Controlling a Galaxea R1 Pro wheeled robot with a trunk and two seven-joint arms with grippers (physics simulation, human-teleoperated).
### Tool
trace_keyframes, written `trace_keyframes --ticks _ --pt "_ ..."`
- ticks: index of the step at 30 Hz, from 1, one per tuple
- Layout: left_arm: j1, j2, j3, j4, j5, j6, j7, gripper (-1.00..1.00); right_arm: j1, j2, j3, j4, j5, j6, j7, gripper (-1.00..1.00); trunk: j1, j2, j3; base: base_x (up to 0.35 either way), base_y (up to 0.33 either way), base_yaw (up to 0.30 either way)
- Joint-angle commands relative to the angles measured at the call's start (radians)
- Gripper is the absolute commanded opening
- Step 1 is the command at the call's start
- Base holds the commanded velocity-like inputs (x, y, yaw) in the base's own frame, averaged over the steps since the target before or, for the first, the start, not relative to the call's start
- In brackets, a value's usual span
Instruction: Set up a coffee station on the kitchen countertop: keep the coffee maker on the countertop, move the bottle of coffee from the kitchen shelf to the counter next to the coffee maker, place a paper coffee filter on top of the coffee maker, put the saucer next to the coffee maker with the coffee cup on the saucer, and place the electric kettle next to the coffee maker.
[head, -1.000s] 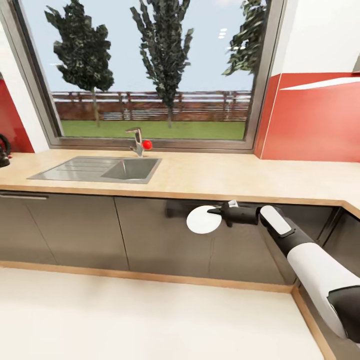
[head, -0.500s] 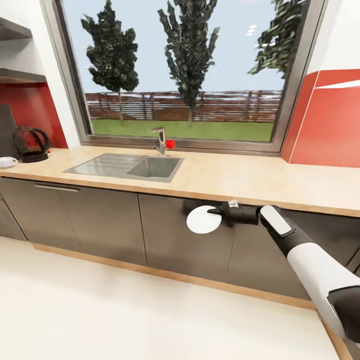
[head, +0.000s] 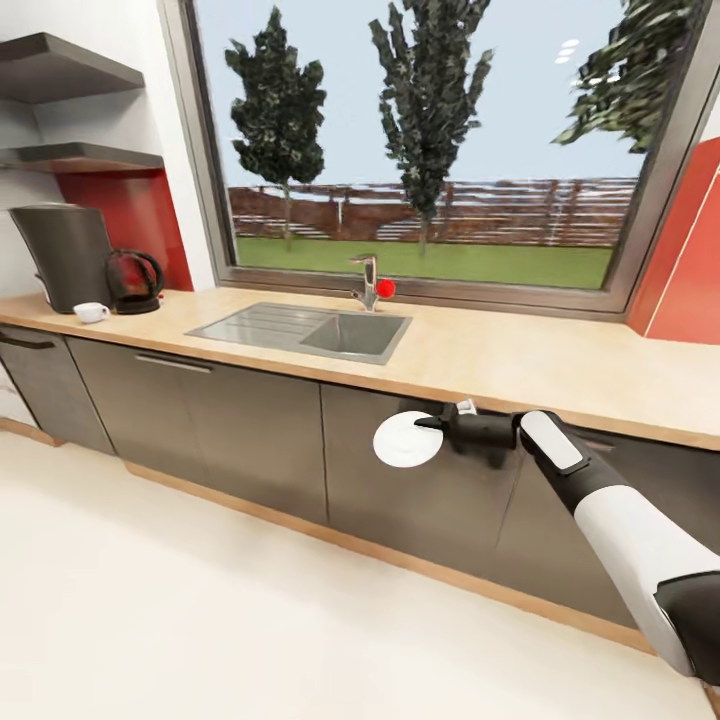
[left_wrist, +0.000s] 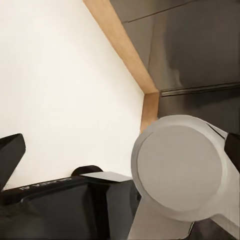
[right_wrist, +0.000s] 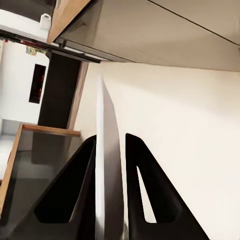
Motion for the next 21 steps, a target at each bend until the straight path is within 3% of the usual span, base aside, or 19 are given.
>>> trace_keyframes --ticks 1,5,9,21 --pt "-0.001 0.000 -0.008 0.000 0.007 -0.006 0.030 1.00 -0.001 -0.001 0.004 0.000 0.005 0.000 0.011 -1.00 0.000 0.000 -0.001 0.000 0.000 0.273" --pt "0.000 0.000 0.000 0.000 0.009 -0.005 0.128 1.00 -0.001 -0.001 0.004 0.000 0.005 0.000 0.011 -1.00 0.000 0.000 -0.001 0.000 0.000 0.273" --pt "0.000 -0.001 0.030 0.000 0.038 -0.005 0.201 1.00 -0.001 -0.001 0.004 0.000 0.005 0.000 0.011 -1.00 0.000 0.000 -0.001 0.000 0.000 0.273" --pt "0.000 -0.001 0.041 0.000 0.050 -0.005 0.231 1.00 -0.001 -0.001 0.004 0.000 0.005 0.000 0.011 -1.00 0.000 0.000 -0.001 0.031 0.025 0.243"
